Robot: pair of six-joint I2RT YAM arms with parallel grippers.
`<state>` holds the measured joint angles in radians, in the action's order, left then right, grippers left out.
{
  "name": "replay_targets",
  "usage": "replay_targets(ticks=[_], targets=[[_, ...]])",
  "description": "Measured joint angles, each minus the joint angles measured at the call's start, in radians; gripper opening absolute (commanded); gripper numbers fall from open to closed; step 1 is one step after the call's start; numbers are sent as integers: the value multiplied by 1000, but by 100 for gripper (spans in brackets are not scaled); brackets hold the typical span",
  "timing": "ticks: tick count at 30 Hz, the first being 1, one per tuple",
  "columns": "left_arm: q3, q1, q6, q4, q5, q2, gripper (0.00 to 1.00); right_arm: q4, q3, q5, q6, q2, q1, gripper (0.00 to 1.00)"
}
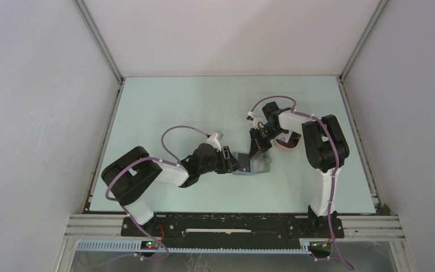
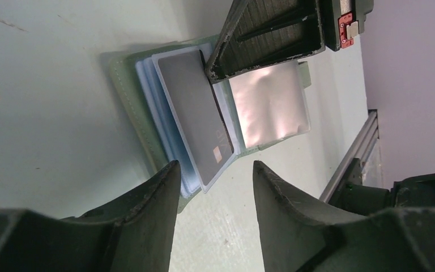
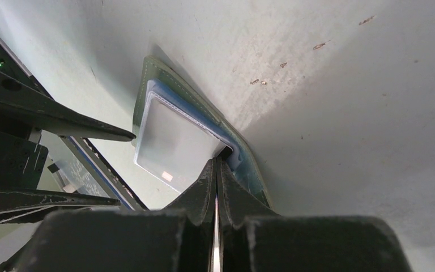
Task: Put the credit cards into the card holder
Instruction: Turn over the card slot in the card holder.
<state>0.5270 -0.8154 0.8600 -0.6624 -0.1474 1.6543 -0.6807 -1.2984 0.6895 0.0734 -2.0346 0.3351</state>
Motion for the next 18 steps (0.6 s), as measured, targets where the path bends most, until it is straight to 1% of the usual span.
replay_targets(ticks=[8,18], targets=[[0,6,49,-51,-43,42,52,-1,0,0,0,0,-1,4],[1,7,69,-89,-69,71,49,-1,0,2,0,0,-1,5]])
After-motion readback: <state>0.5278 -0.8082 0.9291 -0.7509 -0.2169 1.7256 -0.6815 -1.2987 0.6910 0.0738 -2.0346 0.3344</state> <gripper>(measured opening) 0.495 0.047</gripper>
